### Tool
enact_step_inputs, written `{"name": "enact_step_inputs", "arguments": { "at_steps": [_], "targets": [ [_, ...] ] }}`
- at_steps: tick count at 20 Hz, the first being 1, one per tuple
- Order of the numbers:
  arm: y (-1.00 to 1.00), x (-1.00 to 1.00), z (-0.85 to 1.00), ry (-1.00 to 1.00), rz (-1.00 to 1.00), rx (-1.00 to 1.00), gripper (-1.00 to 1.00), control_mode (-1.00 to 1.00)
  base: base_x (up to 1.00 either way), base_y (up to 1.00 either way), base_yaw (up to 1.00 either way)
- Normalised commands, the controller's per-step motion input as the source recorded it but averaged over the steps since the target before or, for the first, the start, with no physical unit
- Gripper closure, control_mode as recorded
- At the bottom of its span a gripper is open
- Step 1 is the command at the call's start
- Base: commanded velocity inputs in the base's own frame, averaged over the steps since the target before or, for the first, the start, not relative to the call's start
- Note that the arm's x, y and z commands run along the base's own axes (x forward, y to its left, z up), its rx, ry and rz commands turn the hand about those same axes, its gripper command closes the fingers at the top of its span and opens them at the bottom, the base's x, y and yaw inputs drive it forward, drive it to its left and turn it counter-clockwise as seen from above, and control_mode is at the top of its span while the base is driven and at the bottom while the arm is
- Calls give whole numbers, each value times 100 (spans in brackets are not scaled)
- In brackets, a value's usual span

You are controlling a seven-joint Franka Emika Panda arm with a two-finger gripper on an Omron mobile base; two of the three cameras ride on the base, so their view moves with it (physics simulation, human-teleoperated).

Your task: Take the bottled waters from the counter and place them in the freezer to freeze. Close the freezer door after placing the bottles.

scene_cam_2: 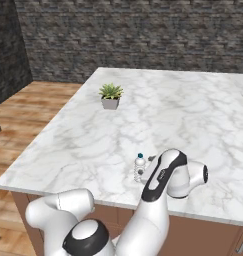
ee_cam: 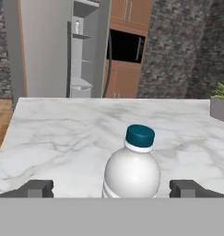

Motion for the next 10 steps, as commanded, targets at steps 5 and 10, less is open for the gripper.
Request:
{"name": "enact_step_inputs", "arguments": {
  "at_steps": [5, 10],
  "targets": [
    [-1, 17, -3, 0, 0, 0, -100, -100, 0, 0, 0],
    [-6, 12, -7, 0, -1, 0, -100, -100, 0, 0, 0]
  ]
}}
